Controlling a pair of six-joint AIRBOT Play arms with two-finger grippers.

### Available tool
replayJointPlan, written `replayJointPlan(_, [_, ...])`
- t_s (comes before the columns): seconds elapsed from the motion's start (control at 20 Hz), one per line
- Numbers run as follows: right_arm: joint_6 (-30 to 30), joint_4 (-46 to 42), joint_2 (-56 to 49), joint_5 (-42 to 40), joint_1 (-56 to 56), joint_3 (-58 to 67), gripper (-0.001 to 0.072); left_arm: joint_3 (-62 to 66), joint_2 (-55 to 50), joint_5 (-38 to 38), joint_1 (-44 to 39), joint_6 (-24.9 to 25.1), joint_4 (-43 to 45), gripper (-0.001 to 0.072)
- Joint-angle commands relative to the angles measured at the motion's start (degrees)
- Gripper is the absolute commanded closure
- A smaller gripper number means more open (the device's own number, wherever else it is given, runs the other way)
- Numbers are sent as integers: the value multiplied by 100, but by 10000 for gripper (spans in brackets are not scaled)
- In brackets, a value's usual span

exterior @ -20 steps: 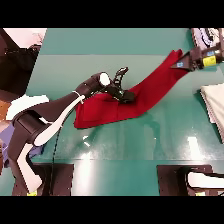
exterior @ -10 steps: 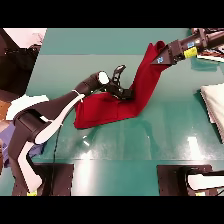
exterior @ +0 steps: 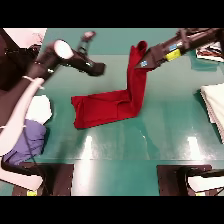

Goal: Fold the shirts.

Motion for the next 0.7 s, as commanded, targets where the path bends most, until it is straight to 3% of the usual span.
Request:
replayJointPlan(0.0, [-2,15,-356,-581,835,7,694,0,826,-413,914,11,496,678])
replayJointPlan(0.2, [-313,13,-975,-1709,2140,7,667,0,1399,-737,1648,11,573,678])
replayJointPlan(0.25, [-629,15,-1134,-1932,2448,7,398,0,1482,-826,1777,11,573,678])
replayJointPlan(0.3, [-802,15,-1268,-2037,2669,7,74,-2,1543,-922,1873,13,573,678])
replayJointPlan(0.35, [-839,7,-1370,-2015,2820,7,11,0,1563,-1019,1934,13,570,678])
replayJointPlan(0.4, [-837,-28,-1403,-1880,2859,7,26,0,1563,-1143,1950,13,601,678])
replayJointPlan(0.5, [-815,-678,-1322,-1305,2736,4,227,-4,1561,-1335,1947,20,697,678])
replayJointPlan(0.65, [-535,-2155,-1095,-146,2166,-103,245,-4,1561,-1390,1947,17,693,678])
